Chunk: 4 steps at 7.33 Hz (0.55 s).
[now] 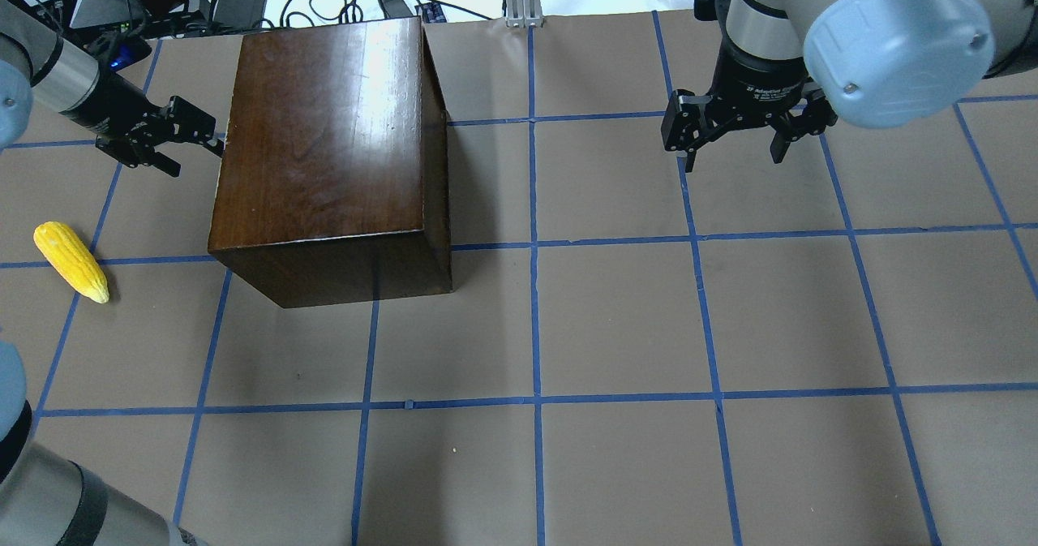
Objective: Open drawer and put corn inside
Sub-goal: 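Hook the left gripper onto the white drawer handle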
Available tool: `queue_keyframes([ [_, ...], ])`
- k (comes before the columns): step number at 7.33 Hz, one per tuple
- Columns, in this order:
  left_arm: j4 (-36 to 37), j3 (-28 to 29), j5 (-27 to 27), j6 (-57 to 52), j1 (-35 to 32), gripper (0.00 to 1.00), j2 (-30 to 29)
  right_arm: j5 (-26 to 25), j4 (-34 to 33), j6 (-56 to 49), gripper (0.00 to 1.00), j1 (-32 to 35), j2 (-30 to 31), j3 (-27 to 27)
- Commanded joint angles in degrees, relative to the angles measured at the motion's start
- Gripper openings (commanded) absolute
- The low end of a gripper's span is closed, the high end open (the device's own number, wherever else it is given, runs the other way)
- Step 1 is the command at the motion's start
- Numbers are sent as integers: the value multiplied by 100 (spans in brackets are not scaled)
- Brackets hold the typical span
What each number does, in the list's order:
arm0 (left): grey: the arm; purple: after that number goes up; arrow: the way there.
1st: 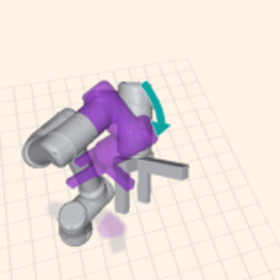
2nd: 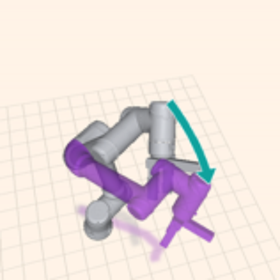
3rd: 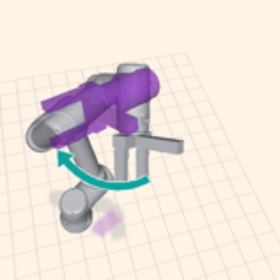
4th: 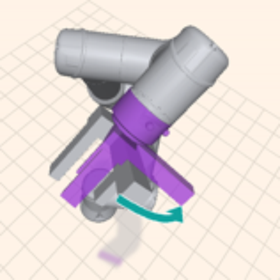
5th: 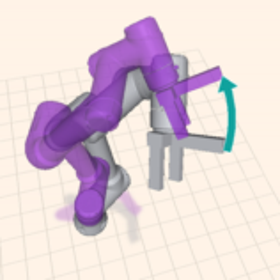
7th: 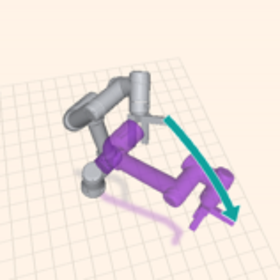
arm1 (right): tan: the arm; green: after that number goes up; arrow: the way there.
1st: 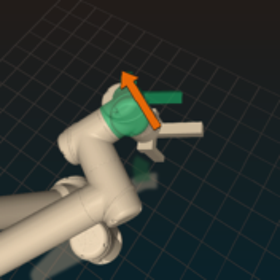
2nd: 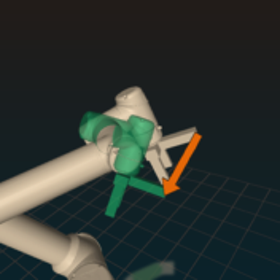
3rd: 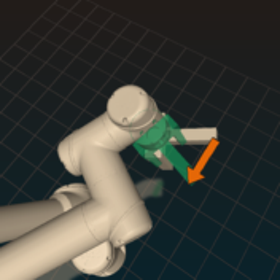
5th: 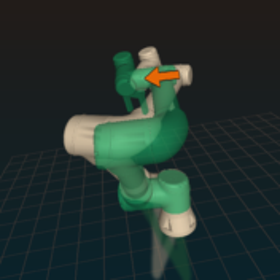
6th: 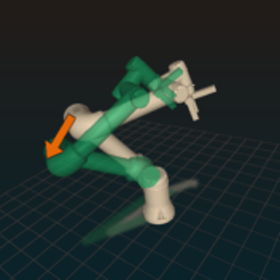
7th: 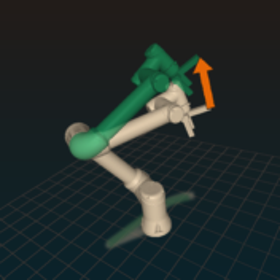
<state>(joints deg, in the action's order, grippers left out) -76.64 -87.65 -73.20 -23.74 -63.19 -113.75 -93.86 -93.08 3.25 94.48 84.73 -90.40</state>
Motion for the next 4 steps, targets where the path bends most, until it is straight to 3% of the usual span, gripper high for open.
queue_keyframes([
  [1,0,-23,25,1,-9,100,-77,-1,0,0,100,0,0,5],
  [4,9,-15,8,-61,-9,100,-147,8,0,0,100,0,0,5],
])
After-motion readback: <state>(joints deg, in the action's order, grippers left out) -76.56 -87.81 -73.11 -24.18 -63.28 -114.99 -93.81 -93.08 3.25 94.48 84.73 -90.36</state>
